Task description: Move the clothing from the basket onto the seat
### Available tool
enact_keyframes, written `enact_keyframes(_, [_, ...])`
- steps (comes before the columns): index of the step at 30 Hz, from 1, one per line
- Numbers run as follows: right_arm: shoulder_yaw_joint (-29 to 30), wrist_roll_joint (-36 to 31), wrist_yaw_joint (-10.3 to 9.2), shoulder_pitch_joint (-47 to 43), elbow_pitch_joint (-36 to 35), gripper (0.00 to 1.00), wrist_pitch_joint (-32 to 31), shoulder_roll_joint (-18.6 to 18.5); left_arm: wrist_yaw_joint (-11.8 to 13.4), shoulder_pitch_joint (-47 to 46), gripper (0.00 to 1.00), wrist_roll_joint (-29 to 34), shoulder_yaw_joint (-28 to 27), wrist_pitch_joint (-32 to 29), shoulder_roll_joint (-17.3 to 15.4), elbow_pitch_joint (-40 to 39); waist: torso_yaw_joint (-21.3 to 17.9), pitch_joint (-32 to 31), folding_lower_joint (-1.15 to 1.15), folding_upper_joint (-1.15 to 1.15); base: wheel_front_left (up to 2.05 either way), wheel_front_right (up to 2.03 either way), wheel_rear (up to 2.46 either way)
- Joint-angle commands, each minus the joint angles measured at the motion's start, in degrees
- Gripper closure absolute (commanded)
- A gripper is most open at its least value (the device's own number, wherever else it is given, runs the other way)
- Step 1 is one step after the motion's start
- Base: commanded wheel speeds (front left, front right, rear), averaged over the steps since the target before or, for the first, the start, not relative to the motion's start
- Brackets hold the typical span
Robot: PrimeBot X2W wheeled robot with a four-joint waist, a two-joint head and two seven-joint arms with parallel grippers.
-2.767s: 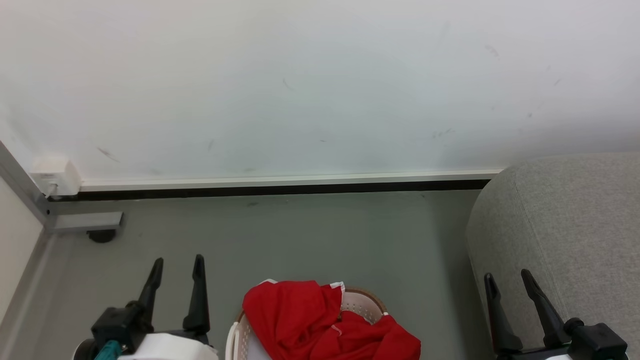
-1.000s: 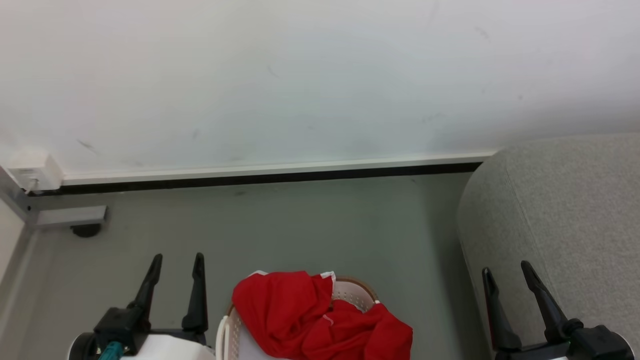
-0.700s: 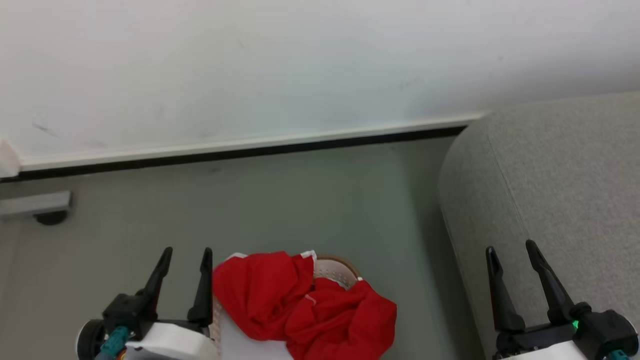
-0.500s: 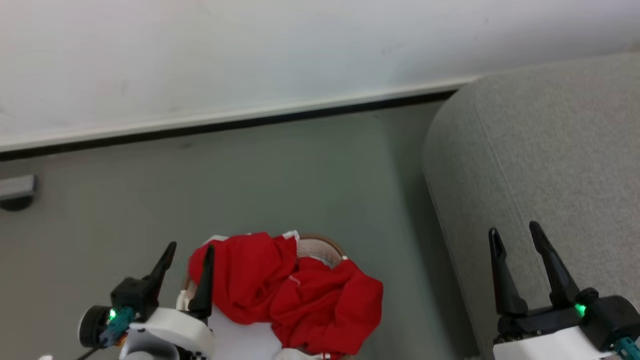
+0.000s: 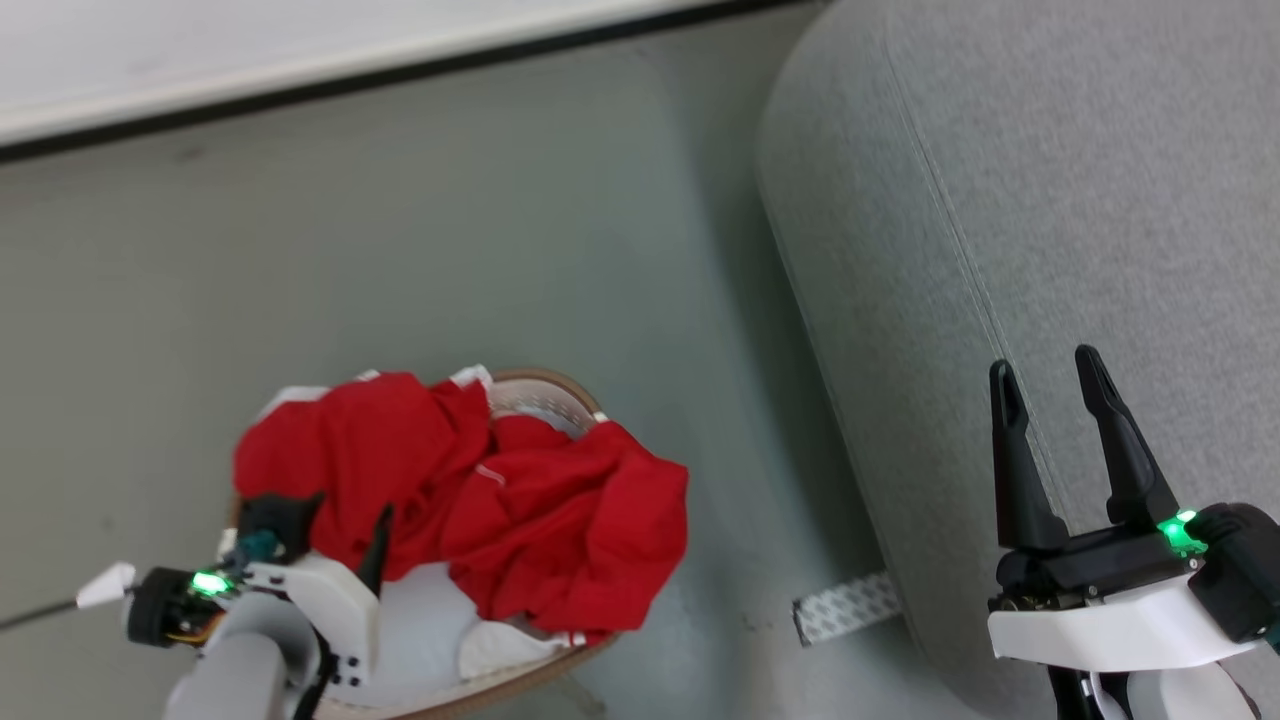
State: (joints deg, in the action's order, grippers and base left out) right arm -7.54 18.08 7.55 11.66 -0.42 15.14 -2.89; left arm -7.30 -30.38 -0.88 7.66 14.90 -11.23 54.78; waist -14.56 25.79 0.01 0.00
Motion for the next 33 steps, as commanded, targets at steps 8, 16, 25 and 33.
enact_keyframes(8, [-0.87, 2.48, -0.12, 3.67, -3.32, 0.00, 0.02, 0.00, -0.17, -9.99, 0.00, 3.96, 7.26, -1.12, -5.89, 12.41, -6.14, 9.98, -0.01, 0.00, 0.00, 0.00, 0.00])
enact_keyframes(16, [-1.41, 5.41, -0.12, 5.21, -5.87, 0.00, 0.02, 0.01, -0.10, -15.73, 0.00, 5.93, 13.46, -2.97, -10.02, 16.76, -9.30, 16.20, -0.01, 0.00, 0.00, 0.00, 0.00])
enact_keyframes(25, [-2.23, 8.02, -0.12, 6.14, -6.81, 0.00, 0.02, 0.01, -0.12, -17.52, 0.00, 4.57, 20.62, -8.00, -13.01, 18.51, -12.13, 20.53, -0.01, 0.00, 0.00, 0.00, 0.00])
enact_keyframes(33, [-2.05, 8.22, -0.12, 6.78, -7.23, 0.00, 0.02, 0.01, -0.12, -18.32, 0.14, 0.11, 26.30, -11.49, -14.07, 18.94, -12.93, 22.01, -0.01, 0.00, 0.00, 0.00, 0.00])
